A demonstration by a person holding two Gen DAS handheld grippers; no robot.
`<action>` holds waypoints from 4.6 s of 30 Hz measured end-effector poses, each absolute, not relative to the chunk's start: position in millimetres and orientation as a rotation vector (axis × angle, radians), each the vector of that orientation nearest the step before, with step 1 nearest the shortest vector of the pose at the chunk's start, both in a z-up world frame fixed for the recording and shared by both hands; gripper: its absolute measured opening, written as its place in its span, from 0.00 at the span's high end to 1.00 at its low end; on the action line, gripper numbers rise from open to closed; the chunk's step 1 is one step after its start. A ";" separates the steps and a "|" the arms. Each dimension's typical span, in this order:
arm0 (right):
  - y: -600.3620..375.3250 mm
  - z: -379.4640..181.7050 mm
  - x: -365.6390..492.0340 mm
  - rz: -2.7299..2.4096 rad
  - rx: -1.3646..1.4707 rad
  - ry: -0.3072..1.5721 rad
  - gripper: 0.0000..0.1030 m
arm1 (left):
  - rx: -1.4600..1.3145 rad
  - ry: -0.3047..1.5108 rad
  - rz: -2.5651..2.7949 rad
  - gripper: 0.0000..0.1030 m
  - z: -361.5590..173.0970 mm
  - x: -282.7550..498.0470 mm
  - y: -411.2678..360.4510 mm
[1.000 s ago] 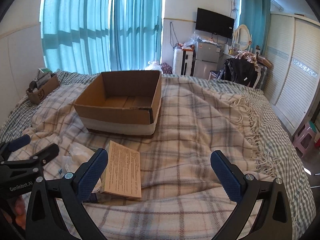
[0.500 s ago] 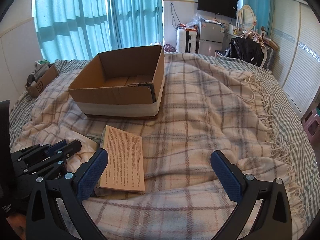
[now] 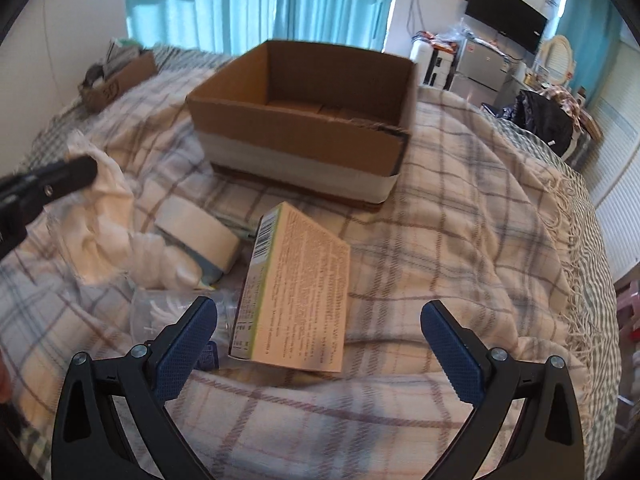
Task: Organize objects
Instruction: 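Grasp the white lace cloth with the left gripper while the right gripper grasps the green-white medicine box, then carry both items over the cardboard box and open both grippers to drop them, then move both grippers back to the pile of items, then grasp the clear cotton-swab jar with the right gripper while the left grasps the white cotton figure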
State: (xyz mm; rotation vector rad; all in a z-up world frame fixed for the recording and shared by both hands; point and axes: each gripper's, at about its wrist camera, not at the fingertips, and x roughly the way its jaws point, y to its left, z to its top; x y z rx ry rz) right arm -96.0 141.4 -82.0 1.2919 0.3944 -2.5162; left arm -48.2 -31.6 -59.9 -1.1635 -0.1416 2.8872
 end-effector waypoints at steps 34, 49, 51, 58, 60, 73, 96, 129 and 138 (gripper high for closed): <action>136.7 73.7 -146.9 -2.607 0.909 0.329 0.68 | -0.963 -0.152 2.860 0.93 39.9 -133.5 -27.7; 117.2 14.6 -291.8 -2.535 1.078 0.217 0.68 | -1.114 -0.022 2.832 0.93 -37.6 -275.7 -5.3; 119.2 -1.9 -298.7 -2.526 1.108 0.211 0.68 | -1.148 -0.019 2.823 0.93 -51.7 -280.6 -5.6; 129.0 -8.0 -298.7 -2.543 1.103 0.187 0.66 | -1.206 -0.084 2.788 0.80 -60.0 -282.3 -5.4; 136.4 4.5 -291.3 -2.578 1.073 0.177 0.62 | -1.227 -0.126 2.776 0.52 -51.5 -279.7 -6.2; 166.4 138.6 -171.2 -2.718 0.802 0.170 0.19 | -0.946 -0.153 2.951 0.00 70.9 -154.7 -40.2; 116.0 -52.6 -60.2 -2.423 1.122 0.296 0.00 | -1.310 -0.194 2.972 0.00 -81.5 -4.3 -74.6; 121.4 -65.3 -75.4 -2.405 1.208 0.213 0.13 | -1.463 -0.175 2.886 0.00 -105.8 -13.6 -72.4; 187.4 -30.5 -107.2 -2.696 1.141 0.309 0.13 | -1.467 -0.156 2.779 0.00 -116.6 -54.4 -15.5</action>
